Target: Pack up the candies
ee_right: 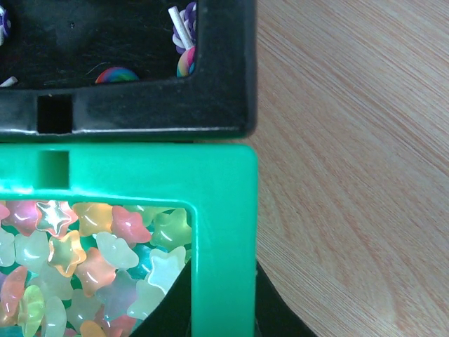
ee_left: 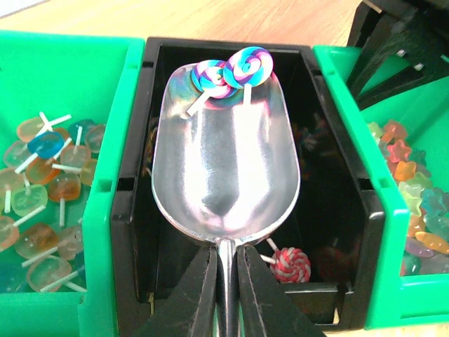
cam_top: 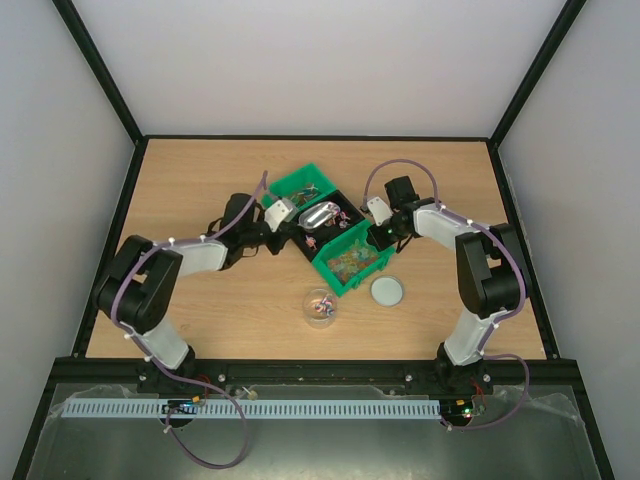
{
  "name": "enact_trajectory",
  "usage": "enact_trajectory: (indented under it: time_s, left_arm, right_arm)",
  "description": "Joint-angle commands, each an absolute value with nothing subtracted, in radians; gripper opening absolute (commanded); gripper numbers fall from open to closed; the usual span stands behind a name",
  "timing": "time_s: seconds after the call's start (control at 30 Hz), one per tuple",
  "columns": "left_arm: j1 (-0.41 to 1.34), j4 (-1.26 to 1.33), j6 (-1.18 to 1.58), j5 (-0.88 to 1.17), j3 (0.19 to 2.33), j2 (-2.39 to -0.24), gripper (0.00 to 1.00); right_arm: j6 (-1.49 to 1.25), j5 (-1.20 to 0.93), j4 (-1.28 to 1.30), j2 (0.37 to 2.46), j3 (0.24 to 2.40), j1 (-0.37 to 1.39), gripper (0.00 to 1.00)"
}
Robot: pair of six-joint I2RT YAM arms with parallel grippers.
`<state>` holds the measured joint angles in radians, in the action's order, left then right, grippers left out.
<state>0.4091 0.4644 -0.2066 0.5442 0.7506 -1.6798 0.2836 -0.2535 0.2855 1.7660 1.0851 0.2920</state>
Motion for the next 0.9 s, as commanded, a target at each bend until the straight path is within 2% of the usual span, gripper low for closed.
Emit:
enact_trajectory:
  time_s: [0.0,0.13,0.23,0.37,0.5,0.8,0.87]
  left_arm:
    - [0.397,0.517,-0.248,0.589,0.732,-1.61,0.02]
    - [0.376,0.357,-0.331,0.644,0.759,-1.526,0.02]
    - [0.356,0.168,-0.458,0.701,0.778,-1.433,0.02]
    - [0.317,-0.133,-0.609,0.788,0.841,-1.362,0.02]
    - [0.305,-0.328,-0.707,0.807,0.849,-1.267,0.02]
    - [0.306,-0.723,-0.947,0.8,0.866,-1.078,0.02]
    - [0.306,-0.763,-0.957,0.782,0.868,-1.063,0.02]
  right_arm:
    - [0.259,-0.296,0.293,1.779,1.108,0.281,0.01]
    - [0.26,-0.285,0.318,1.785,1.132,0.282,0.03]
    - [0.258,-0.285,0.321,1.78,1.138,0.282,0.08]
    - [0.256,-0.278,0.329,1.769,1.14,0.282,0.24]
    - [0.256,-0.281,0.33,1.749,1.137,0.28,0.39]
    - [0.265,-0.301,0.361,1.719,1.163,0.28,0.62]
    - [0.269,-0.301,0.364,1.705,1.167,0.279,0.71]
